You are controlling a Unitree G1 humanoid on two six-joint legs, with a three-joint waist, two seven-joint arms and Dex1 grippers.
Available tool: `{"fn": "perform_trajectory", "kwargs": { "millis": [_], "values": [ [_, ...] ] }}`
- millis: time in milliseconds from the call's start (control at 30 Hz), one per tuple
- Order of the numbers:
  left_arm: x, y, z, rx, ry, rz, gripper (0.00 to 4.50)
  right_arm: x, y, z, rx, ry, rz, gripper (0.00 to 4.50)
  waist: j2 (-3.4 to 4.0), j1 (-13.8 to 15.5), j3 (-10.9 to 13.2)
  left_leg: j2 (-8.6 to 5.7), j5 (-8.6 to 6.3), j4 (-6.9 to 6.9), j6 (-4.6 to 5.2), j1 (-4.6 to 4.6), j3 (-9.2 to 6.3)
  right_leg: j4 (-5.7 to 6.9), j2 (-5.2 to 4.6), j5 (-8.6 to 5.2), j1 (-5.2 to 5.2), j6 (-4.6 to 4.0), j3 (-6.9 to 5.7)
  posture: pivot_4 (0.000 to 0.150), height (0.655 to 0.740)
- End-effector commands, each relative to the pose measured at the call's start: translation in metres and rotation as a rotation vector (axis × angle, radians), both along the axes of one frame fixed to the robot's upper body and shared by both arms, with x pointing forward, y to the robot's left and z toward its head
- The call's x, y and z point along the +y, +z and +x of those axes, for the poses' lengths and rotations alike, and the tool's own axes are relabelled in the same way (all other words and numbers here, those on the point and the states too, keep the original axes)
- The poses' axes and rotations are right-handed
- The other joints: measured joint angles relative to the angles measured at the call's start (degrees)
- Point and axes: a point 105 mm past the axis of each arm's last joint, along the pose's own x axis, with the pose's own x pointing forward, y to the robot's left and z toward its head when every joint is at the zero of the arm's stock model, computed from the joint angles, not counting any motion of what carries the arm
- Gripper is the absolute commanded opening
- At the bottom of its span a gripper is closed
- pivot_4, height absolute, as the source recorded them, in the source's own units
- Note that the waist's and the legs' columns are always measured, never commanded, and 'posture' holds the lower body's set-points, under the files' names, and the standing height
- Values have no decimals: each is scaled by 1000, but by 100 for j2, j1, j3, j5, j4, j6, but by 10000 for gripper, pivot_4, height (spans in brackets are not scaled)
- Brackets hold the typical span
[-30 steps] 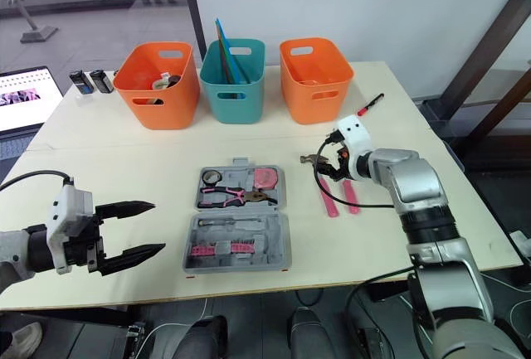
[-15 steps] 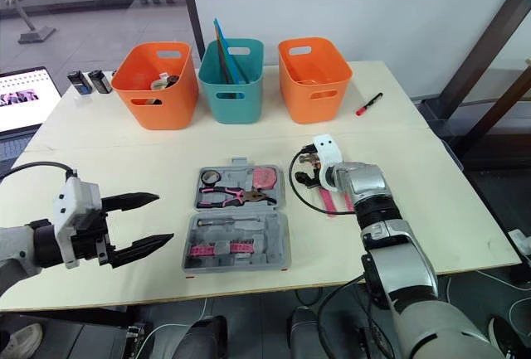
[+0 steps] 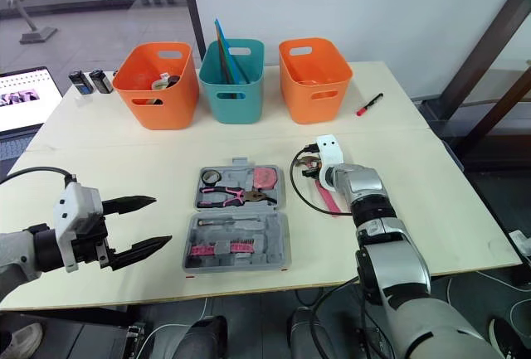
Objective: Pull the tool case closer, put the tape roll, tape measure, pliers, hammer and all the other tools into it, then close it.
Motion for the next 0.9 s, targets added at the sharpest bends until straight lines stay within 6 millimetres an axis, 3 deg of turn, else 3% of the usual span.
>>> {"fn": "perform_trajectory", "kwargs": {
  "millis": [33,233,367,667,800,867,900],
  "values": [
    [-3,4,2,-27,-31,0,45000,1,22,-13,-26,-6,46,1423,0,5,0,0,0,0,0,0,-2,1,0,0,0,-1,-1,1500,7400],
    [-4,-1,4,-15,-53,-3,45000,-6,22,-45,-4,-72,38,1423,1,-1,0,0,0,5,0,0,-2,4,0,-1,0,-2,0,1500,7400],
    [-8,-5,6,-11,-71,-8,45000,0,13,-61,32,-91,69,1423,2,-10,0,0,0,5,0,3,-2,6,0,-1,-2,-2,0,1500,7400],
    [-6,-9,8,-11,-74,0,45000,14,14,-69,62,-95,129,1423,2,-3,0,1,0,6,0,4,-2,10,1,-1,-2,-3,1,1500,7400],
    [-6,-9,7,-16,-68,-1,45000,10,13,-67,61,-114,130,17607,2,-4,0,1,0,5,0,4,-2,10,1,-2,-2,-3,1,1500,7400],
    [-5,-9,6,-16,-66,-1,45000,10,23,-63,23,-100,138,28096,2,-4,0,1,0,6,0,4,-2,10,1,-2,-2,-3,1,1500,7400],
    [-5,-9,6,-15,-64,0,45000,8,30,-59,-8,-90,130,30934,3,-5,0,1,0,6,0,4,-2,10,1,-2,-2,-3,1,1500,7400]
  ]
}}
